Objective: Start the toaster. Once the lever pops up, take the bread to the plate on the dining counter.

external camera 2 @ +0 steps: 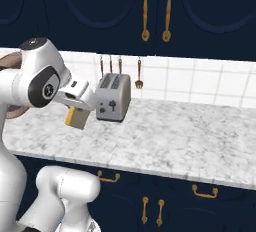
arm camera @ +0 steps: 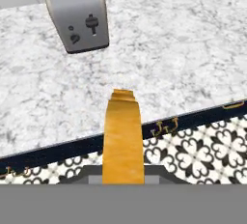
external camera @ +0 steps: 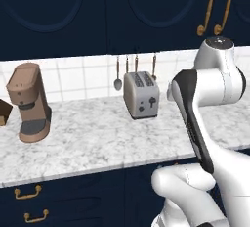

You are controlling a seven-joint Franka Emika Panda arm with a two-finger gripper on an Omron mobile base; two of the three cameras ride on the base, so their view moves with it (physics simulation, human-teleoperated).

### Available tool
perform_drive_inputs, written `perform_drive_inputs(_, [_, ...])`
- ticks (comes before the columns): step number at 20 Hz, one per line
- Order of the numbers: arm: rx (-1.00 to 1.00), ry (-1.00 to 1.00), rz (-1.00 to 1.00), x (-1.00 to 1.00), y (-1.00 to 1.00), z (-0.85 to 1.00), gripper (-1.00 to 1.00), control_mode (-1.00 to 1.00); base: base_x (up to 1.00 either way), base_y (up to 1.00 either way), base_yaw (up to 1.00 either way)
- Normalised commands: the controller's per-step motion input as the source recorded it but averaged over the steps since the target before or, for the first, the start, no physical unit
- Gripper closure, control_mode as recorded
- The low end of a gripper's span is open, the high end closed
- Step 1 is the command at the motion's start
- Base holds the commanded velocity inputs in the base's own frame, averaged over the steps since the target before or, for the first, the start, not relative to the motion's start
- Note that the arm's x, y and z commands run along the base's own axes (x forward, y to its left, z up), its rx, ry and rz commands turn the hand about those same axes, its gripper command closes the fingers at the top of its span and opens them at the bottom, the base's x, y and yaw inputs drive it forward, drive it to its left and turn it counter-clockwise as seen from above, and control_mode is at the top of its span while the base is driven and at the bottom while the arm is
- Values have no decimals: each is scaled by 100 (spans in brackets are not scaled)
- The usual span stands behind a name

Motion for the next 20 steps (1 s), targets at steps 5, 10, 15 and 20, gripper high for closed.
perform_drive_inputs(5, [0,0,0,0,0,0,100,100,-60,-49,-43])
perform_drive_inputs(10, [0,0,0,0,0,0,100,100,0,-49,-82])
perform_drive_inputs(15, [0,0,0,0,0,0,100,100,0,-56,-81])
perform_drive_inputs(20, [0,0,0,0,0,0,100,100,0,-78,-74])
